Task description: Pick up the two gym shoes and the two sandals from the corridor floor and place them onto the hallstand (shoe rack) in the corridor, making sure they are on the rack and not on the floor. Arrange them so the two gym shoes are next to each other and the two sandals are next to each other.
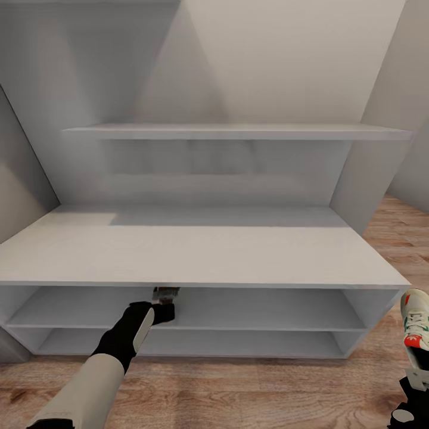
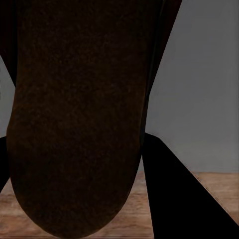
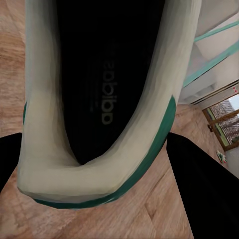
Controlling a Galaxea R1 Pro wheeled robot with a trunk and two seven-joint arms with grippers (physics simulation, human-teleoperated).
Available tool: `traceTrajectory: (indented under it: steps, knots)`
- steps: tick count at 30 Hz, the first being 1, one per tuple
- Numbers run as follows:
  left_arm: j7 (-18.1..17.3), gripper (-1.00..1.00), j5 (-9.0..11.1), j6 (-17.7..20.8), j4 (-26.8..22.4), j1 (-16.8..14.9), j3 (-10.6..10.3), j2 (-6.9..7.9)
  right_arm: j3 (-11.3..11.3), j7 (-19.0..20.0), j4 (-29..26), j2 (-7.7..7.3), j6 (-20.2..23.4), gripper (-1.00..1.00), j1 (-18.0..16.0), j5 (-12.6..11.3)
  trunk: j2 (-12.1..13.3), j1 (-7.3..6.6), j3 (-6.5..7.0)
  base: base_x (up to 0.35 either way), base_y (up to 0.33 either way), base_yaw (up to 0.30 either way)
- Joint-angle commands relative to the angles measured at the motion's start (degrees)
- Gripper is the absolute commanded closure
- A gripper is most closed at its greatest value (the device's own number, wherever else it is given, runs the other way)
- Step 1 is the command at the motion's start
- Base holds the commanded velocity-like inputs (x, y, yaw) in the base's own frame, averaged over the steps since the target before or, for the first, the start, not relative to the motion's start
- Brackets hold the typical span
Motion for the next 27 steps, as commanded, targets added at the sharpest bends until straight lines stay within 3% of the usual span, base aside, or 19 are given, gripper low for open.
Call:
traceTrajectory:
  steps: [1, 27]
  knots:
    - [-0.1, 1.00, 0.3, 0.3, 0.0, 0.0, 0.2, 0.01, 0.2, -0.3, 0.1, -0.01, -0.1, 1.00, 0.0, 0.1, 0.0, -0.01, -0.05, 0.000, 0.000, 0.000]
    - [-0.1, 1.00, 0.3, 0.3, 0.1, 0.0, 0.2, 0.12, 0.2, -0.3, 0.1, -0.01, -0.1, 1.00, 0.0, 0.1, 0.0, -0.01, -0.05, 0.026, 0.000, 0.000]
